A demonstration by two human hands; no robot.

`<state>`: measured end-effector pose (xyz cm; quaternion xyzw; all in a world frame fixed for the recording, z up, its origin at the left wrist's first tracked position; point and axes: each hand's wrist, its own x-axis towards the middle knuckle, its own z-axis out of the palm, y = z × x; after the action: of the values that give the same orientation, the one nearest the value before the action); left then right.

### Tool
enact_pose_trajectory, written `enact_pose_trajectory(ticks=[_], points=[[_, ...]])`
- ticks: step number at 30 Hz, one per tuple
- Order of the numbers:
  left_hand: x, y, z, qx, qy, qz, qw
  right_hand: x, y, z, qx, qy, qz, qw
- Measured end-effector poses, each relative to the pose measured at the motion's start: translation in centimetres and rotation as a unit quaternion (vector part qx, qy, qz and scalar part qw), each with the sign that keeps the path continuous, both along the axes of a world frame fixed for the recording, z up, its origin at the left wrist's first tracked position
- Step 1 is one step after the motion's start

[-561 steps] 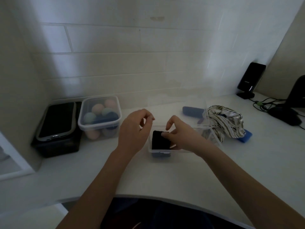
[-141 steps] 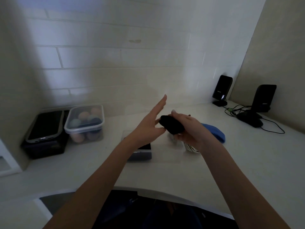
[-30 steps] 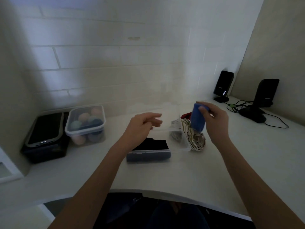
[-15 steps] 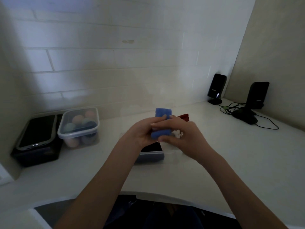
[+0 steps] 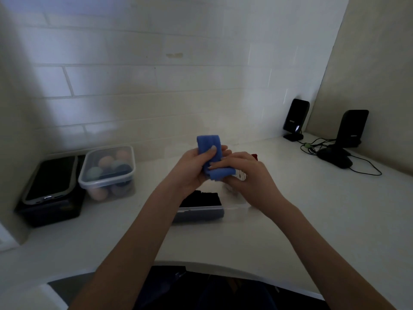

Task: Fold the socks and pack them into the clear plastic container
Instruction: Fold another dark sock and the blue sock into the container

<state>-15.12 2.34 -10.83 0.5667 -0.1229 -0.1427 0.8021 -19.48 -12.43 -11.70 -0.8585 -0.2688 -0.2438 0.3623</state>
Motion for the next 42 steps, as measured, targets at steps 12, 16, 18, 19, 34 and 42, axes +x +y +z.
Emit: enact_pose_trajectory(ticks=[12, 16, 18, 19, 34, 42], points=[[-1.9, 1.2, 0.0, 0.183, -0.119, 0.02, 0.976, 0.5, 2.4, 0.6, 0.161, 0.045, 0.001, 0.986], [-2.8, 1.2, 0.5, 0.223, -0.17, 0.013, 0.96, 0.0, 2.5, 0.9, 0.187, 0.025, -0.026, 0.982], [-3.2, 1.1, 0.5, 0.215, -0.174, 0.007, 0.961, -0.6, 2.4, 1.2, 0.219, 0.055, -0.024, 0.974], [-3.3, 1.1, 0.4, 0.21, -0.171, 0.003, 0.963, -1.0, 2.3, 1.3, 0.246, 0.083, -0.003, 0.966], [-4.5, 0.1, -1.9, 0.265, -0.212, 0.138, 0.93, -1.8, 1.1, -0.1, 0.326, 0.161, -0.031, 0.931], [-4.8, -1.7, -3.6, 0.379, -0.286, 0.24, 0.847, 0.0, 1.8, -2.1, 0.243, 0.159, -0.156, 0.944]])
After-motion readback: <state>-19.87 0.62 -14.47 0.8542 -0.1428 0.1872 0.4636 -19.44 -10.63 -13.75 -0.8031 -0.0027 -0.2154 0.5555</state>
